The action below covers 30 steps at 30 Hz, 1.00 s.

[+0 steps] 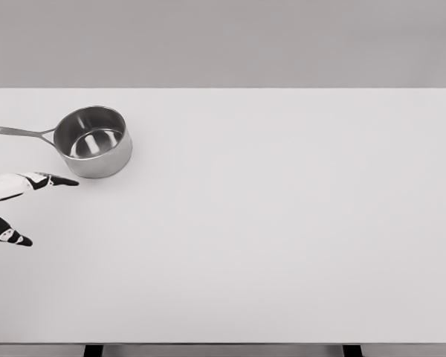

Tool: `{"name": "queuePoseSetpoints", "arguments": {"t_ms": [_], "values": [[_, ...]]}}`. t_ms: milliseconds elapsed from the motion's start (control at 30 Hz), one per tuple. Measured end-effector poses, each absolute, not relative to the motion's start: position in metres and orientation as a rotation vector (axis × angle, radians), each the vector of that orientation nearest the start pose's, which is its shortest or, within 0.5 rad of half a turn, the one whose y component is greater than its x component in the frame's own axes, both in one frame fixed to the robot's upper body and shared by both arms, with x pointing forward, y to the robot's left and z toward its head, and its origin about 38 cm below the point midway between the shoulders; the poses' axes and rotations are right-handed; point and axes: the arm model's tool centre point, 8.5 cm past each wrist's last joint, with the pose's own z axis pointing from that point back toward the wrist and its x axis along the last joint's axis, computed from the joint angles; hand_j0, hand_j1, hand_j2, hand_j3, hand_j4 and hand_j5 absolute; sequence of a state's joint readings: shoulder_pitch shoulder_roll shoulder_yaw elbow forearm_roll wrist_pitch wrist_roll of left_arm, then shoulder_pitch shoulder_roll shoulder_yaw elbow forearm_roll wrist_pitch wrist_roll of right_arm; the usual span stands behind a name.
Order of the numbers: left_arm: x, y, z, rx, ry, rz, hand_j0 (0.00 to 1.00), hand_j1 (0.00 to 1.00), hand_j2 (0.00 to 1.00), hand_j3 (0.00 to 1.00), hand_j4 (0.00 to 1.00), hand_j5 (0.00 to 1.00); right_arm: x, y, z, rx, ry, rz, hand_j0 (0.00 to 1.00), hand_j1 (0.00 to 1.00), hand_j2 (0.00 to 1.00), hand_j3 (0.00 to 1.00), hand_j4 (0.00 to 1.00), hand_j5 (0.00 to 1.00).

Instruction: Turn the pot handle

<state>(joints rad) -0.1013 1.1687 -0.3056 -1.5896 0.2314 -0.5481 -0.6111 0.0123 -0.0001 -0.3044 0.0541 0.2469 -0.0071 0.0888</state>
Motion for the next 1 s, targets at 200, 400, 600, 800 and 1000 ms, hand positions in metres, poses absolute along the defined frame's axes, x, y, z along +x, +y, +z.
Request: {"name": "queuePoseSetpoints", "arguments": {"t_ms": [200,400,600,800,1000], "values": [[0.322,0.39,0.213,-0.048,-1.414,-1.714,1.0,1.0,1.0,1.0,1.0,1.0,-0.025,-0.258,-0.261,0.016,0.052,-0.063,1.0,1.0,1.0,1.0,1.0,1.0],[0.318,0.368,0.234,-0.069,-1.506,-1.759,1.0,1.0,1.0,1.0,1.0,1.0,-0.025,-0.258,-0.261,0.016,0.052,-0.063,1.0,1.0,1.0,1.0,1.0,1.0],[0.324,0.354,0.273,-0.099,-1.665,-1.717,1.0,1.0,1.0,1.0,1.0,1.0,-0.025,-0.258,-0.261,0.016,0.052,-0.063,1.0,1.0,1.0,1.0,1.0,1.0],[0.326,0.351,0.281,-0.125,-1.714,-1.683,1.0,1.0,1.0,1.0,1.0,1.0,-0.025,-0.258,-0.261,0.016,0.052,-0.063,1.0,1.0,1.0,1.0,1.0,1.0],[0.326,0.351,0.281,-0.126,-1.715,-1.682,1.0,1.0,1.0,1.0,1.0,1.0,-0.025,-0.258,-0.261,0.016,0.052,-0.063,1.0,1.0,1.0,1.0,1.0,1.0]]}}
